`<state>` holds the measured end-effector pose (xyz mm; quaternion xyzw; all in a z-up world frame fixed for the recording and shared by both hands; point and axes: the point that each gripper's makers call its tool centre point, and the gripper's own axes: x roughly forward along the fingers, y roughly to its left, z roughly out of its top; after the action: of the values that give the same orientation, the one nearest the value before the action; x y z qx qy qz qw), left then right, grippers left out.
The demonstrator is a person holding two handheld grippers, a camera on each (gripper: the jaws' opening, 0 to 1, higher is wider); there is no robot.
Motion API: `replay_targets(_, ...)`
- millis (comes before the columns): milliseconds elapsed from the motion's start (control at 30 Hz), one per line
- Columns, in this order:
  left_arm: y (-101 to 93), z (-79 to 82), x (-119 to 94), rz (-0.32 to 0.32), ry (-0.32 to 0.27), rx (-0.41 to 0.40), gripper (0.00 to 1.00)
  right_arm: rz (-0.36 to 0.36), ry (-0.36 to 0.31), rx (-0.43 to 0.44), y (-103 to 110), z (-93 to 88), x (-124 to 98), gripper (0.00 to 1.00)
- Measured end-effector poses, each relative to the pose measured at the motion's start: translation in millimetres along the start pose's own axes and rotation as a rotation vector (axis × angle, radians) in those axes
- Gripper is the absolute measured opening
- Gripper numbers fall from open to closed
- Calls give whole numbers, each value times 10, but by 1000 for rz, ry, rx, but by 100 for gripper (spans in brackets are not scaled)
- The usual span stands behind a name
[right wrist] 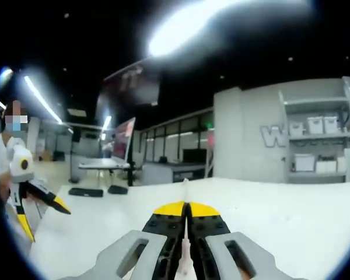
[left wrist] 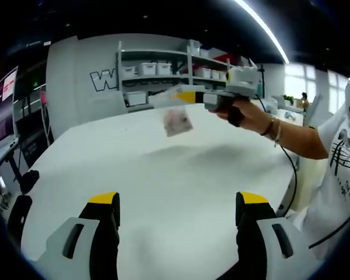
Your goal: Open the resealable bag by pulling the two sides of the seal apart until the entire bag opening is separated and visibly accessible.
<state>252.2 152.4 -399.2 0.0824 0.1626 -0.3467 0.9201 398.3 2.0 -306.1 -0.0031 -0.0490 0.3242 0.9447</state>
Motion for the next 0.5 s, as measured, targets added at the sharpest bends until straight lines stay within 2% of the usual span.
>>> replay_targets(500, -28, -2, -22, -6, 2, 7, 80, 17, -29, 7, 74, 87, -86, 0)
